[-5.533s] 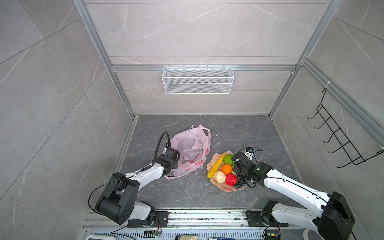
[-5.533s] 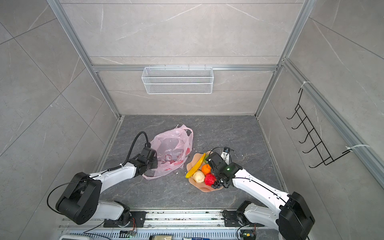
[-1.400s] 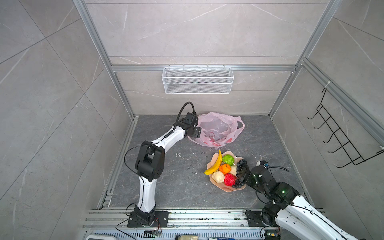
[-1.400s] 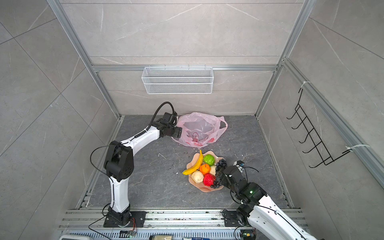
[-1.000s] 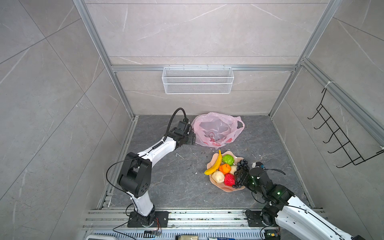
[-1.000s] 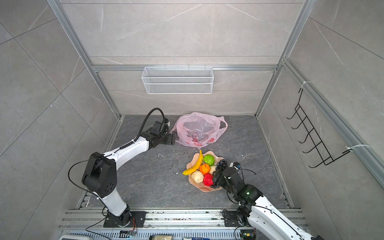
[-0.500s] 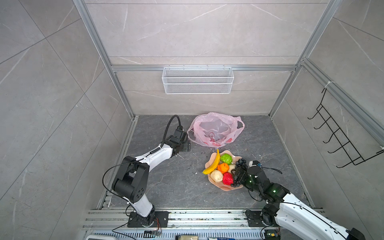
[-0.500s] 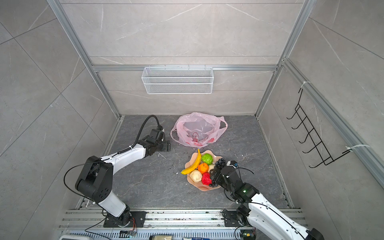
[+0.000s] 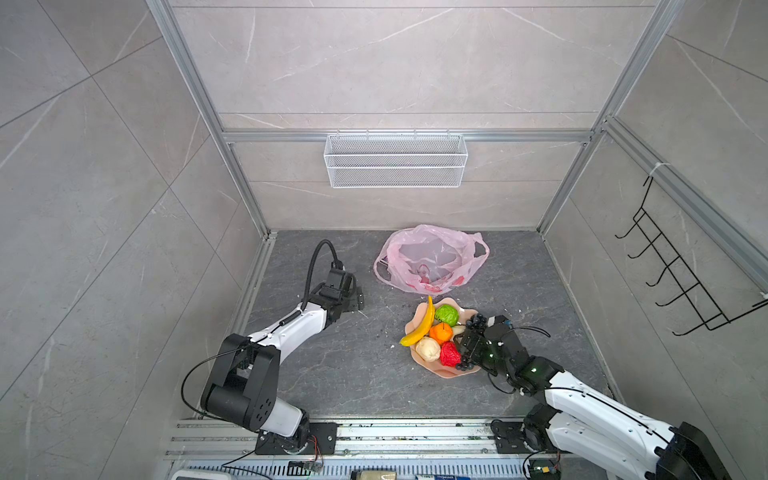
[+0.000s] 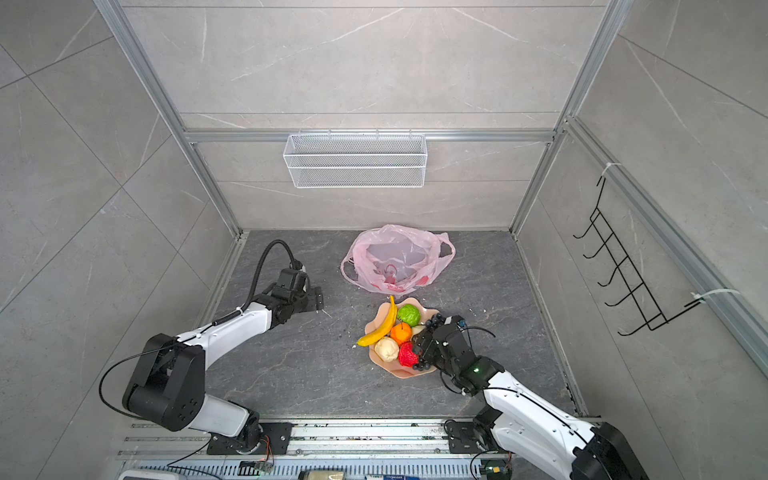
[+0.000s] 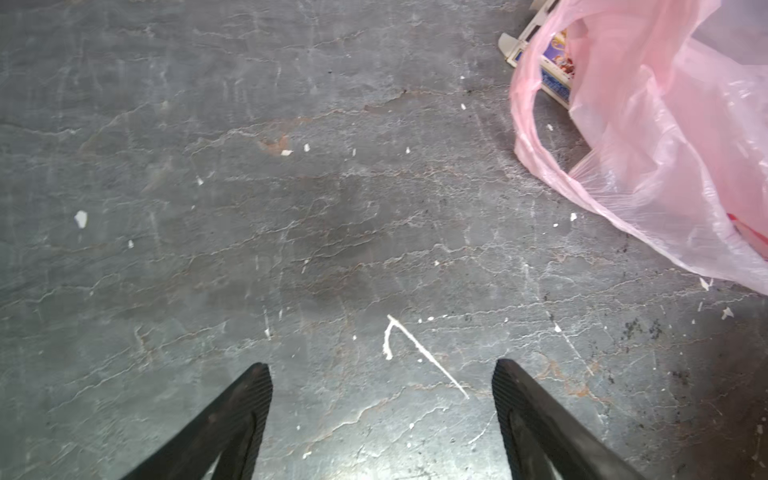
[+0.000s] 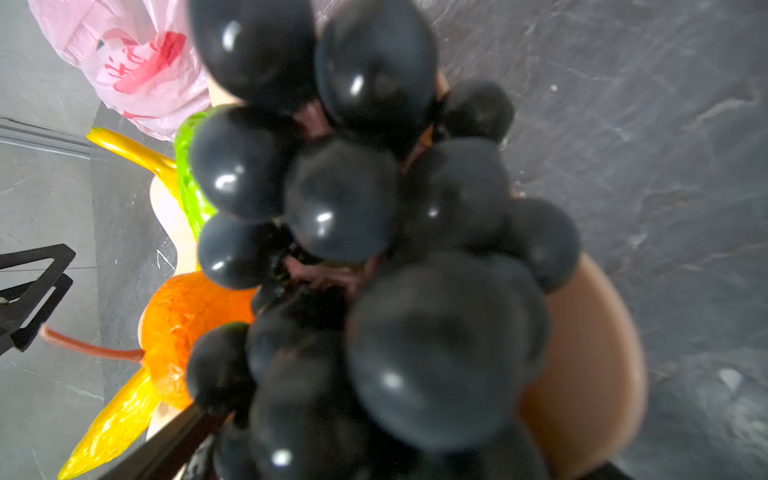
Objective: Take the fake fruits out of the plastic bag
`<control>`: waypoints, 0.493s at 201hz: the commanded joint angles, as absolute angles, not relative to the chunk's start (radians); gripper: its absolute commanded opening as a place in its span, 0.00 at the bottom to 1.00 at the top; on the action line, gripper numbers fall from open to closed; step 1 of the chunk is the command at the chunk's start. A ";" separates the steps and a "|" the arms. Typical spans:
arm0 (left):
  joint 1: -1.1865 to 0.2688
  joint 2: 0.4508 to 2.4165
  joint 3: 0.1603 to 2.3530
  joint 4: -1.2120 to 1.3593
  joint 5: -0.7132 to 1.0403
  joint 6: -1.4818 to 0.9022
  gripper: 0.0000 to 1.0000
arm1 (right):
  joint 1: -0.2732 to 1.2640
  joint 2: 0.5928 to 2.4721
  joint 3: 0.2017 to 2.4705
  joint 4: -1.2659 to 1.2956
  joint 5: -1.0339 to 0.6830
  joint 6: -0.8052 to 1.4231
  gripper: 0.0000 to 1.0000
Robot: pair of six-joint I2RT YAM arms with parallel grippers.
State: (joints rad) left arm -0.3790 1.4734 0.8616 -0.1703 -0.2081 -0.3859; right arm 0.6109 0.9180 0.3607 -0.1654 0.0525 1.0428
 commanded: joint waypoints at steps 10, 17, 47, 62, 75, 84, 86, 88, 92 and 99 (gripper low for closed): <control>-0.356 1.421 0.842 -0.129 -0.221 -0.401 0.86 | 0.609 0.977 0.412 -0.074 0.029 1.008 1.00; -0.353 1.422 0.841 -0.127 -0.221 -0.400 0.86 | 0.610 0.991 0.416 -0.063 0.028 1.006 1.00; -0.347 1.424 0.835 -0.124 -0.215 -0.400 0.86 | 0.613 1.058 0.446 -0.025 0.014 0.999 1.00; -0.343 1.422 0.830 -0.124 -0.216 -0.400 0.86 | 0.616 1.094 0.464 -0.011 0.010 0.996 1.00; -0.338 1.416 0.824 -0.121 -0.216 -0.400 0.86 | 0.619 1.129 0.476 0.006 0.011 0.992 1.00; -0.334 1.412 0.819 -0.119 -0.218 -0.402 0.86 | 0.621 1.152 0.482 0.021 0.007 0.993 1.00; -0.334 1.411 0.819 -0.119 -0.218 -0.403 0.86 | 0.621 1.159 0.483 0.026 0.005 0.994 1.00; -0.334 1.409 0.818 -0.118 -0.219 -0.403 0.86 | 0.621 1.162 0.485 0.030 0.004 0.994 1.00; -0.332 1.407 0.817 -0.117 -0.218 -0.403 0.86 | 0.622 1.173 0.487 0.041 0.001 0.994 1.00; -0.329 1.404 0.814 -0.116 -0.218 -0.403 0.86 | 0.626 1.191 0.492 0.054 0.000 0.995 1.00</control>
